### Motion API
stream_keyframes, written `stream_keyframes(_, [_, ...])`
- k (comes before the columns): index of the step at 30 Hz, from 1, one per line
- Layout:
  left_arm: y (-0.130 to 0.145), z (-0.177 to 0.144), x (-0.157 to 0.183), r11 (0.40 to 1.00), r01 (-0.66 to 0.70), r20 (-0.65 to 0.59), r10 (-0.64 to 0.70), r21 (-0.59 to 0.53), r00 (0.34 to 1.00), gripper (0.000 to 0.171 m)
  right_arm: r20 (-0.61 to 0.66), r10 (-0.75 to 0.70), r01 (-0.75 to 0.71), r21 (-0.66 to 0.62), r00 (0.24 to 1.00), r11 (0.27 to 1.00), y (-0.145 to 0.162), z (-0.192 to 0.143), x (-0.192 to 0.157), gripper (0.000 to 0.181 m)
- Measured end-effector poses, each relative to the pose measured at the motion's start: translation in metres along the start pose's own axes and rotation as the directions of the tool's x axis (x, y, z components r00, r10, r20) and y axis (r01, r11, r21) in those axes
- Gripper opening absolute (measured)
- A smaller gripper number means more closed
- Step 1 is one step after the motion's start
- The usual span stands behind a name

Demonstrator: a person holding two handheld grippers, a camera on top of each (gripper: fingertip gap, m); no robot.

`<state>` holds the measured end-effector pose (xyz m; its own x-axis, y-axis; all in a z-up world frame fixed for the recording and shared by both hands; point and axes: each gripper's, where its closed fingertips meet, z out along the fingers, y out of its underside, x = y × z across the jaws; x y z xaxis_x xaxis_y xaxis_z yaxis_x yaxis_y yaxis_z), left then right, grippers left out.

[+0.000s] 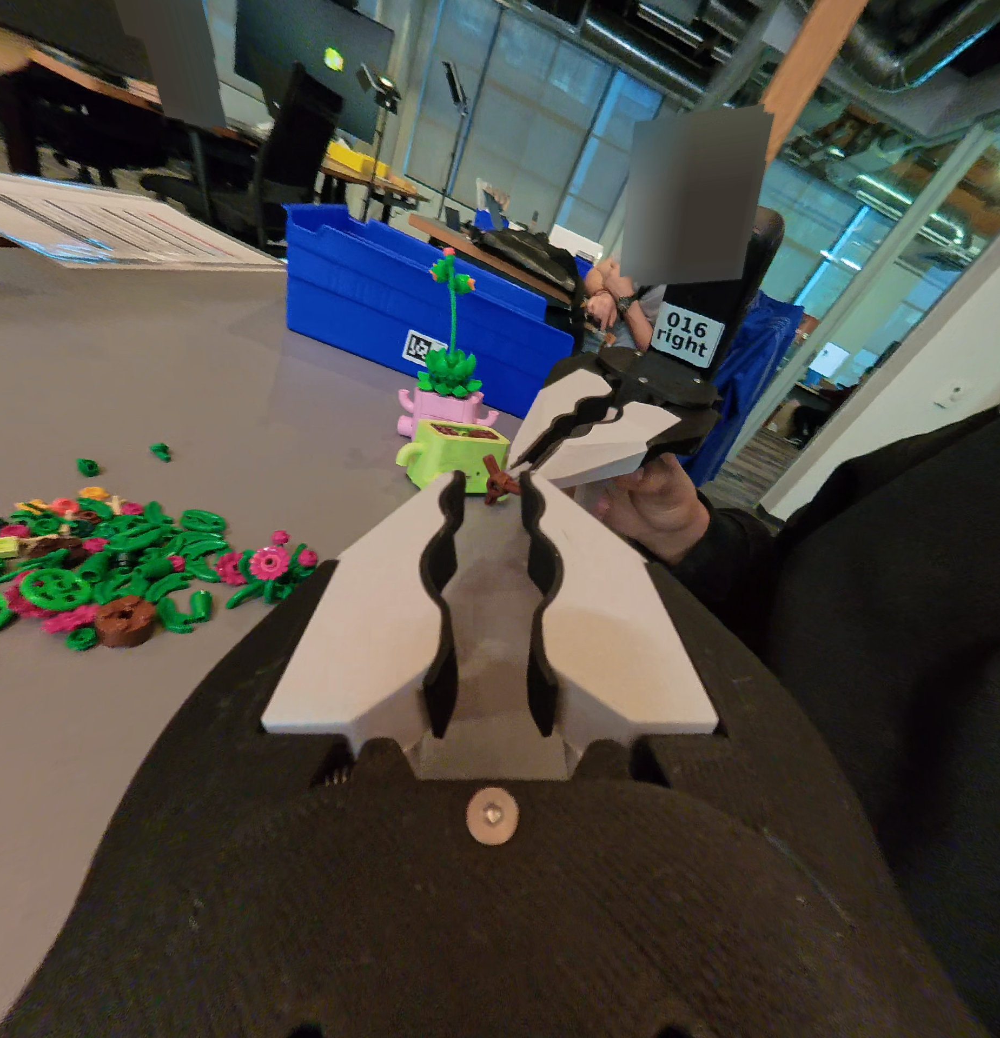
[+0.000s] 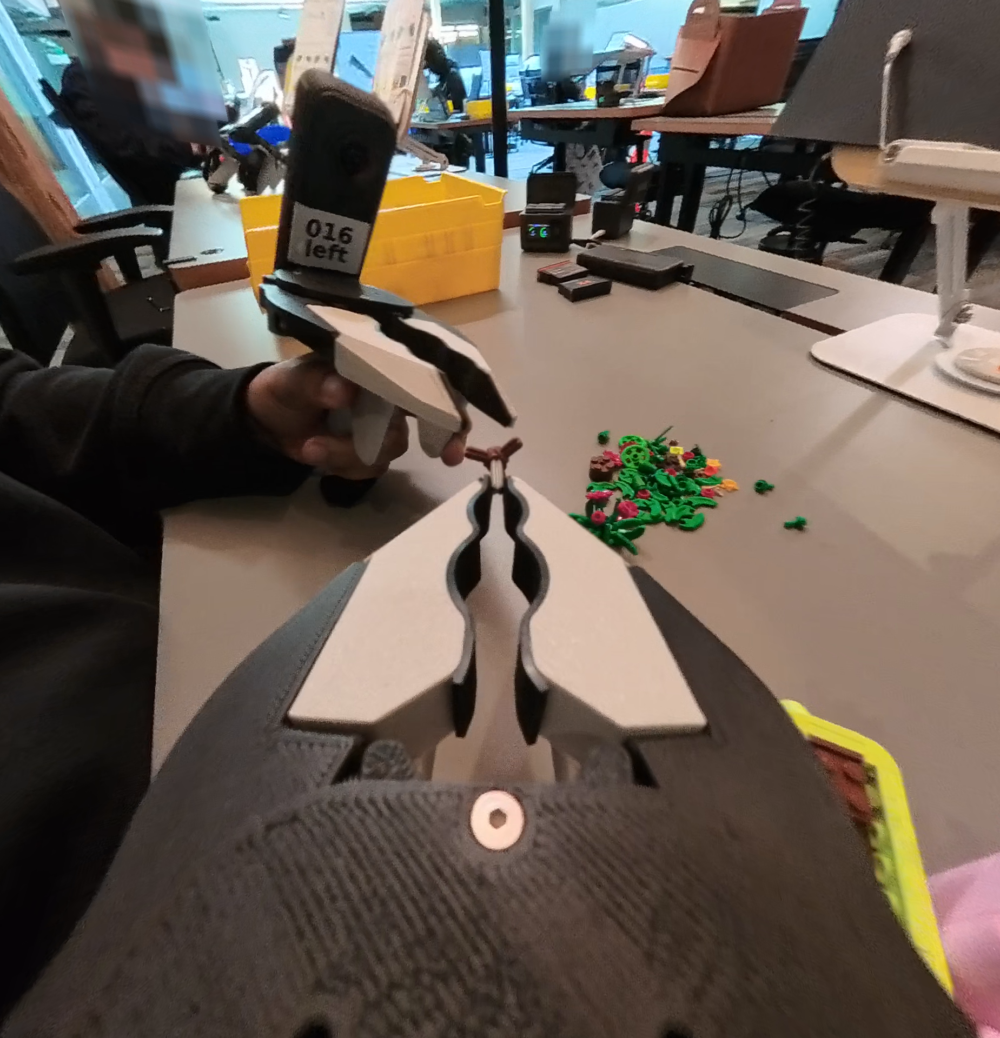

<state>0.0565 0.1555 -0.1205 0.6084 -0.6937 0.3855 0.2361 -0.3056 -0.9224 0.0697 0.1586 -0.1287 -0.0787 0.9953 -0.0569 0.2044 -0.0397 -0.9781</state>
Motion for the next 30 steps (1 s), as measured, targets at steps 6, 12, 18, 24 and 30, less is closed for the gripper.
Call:
stream_keyframes(6, [0.0,-0.001,0.0,0.999,-0.039,0.028,0.04,-0.011,0.999,0.027,-0.071,-0.011,0.011,0.011,0.997,1.0,-0.002,-0.002,0.011,0.002])
stream_keyframes(12, [0.007,0.007,-0.003,0.996,-0.077,0.089,0.081,-0.05,0.993,0.021,-0.128,-0.185,0.183,-0.026,0.974,0.983,-0.003,0.002,0.005,0.002])
stream_keyframes(18, [0.008,0.008,-0.003,0.994,-0.089,0.105,0.094,-0.056,0.99,0.011,-0.205,-0.383,0.37,-0.101,0.901,0.924,-0.002,0.007,0.0,0.002])
stream_keyframes(24, [0.009,0.008,-0.004,0.995,-0.084,0.114,0.09,-0.061,0.989,0.009,-0.272,-0.527,0.495,-0.18,0.805,0.85,0.0,0.009,-0.001,0.001])
stream_keyframes(30, [0.014,0.01,-0.004,0.993,-0.066,0.108,0.077,-0.098,0.991,0.013,-0.283,-0.532,0.499,-0.185,0.798,0.847,-0.001,0.009,0.001,0.002])
